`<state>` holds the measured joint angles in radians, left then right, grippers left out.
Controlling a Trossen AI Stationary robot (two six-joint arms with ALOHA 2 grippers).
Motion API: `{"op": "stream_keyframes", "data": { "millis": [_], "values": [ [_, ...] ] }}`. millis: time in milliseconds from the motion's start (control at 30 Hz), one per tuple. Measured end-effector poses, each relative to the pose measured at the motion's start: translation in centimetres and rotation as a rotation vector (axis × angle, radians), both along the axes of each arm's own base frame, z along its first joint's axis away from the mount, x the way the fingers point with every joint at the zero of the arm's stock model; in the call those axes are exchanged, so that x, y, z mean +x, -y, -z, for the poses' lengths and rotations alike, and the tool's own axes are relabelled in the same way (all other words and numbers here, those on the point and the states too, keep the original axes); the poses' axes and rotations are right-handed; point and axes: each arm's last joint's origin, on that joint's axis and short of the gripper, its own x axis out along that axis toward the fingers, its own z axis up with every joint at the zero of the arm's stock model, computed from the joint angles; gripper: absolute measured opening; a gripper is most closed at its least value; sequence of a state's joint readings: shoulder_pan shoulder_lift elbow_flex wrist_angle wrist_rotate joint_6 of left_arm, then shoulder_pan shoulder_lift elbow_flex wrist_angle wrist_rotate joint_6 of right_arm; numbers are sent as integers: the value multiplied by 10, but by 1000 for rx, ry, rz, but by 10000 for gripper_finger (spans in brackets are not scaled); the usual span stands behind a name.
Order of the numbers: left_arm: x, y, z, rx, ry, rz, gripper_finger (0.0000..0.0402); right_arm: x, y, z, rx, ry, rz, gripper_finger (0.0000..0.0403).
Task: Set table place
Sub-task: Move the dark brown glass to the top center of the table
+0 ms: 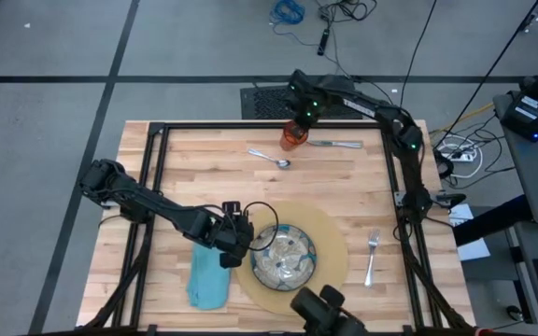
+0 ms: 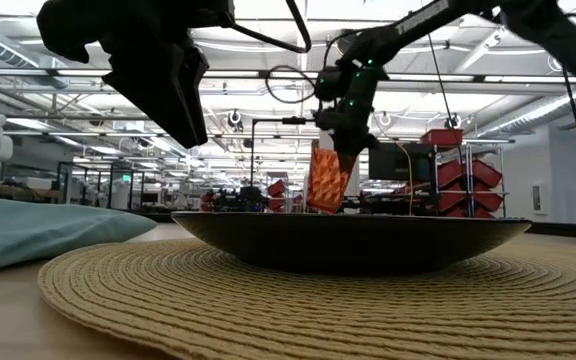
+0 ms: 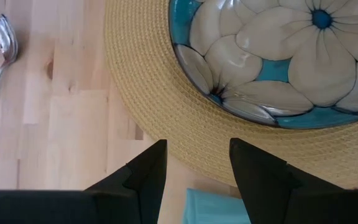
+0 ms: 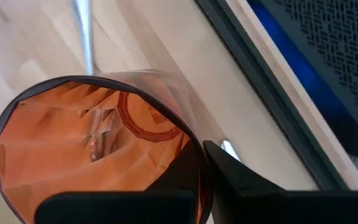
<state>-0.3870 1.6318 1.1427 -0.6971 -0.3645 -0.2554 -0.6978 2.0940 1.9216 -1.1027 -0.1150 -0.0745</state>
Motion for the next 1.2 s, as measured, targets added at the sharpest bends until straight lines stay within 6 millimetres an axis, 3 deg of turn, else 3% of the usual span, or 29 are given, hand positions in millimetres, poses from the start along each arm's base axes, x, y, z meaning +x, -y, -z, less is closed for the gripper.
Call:
{"op": "stream_keyframes", "data": {
  "millis": [200, 833, 1200],
  "values": [
    [0, 0, 0, 0, 0, 1, 161, 10, 9, 7, 49, -59, -35, 0],
    [2, -2, -1, 6, 15, -9, 161, 1, 25, 5, 86, -15, -12, 0],
    [3, -1, -1, 3, 30, -3, 161, 9, 31, 33, 127, -51, -12, 1]
  ]
}}
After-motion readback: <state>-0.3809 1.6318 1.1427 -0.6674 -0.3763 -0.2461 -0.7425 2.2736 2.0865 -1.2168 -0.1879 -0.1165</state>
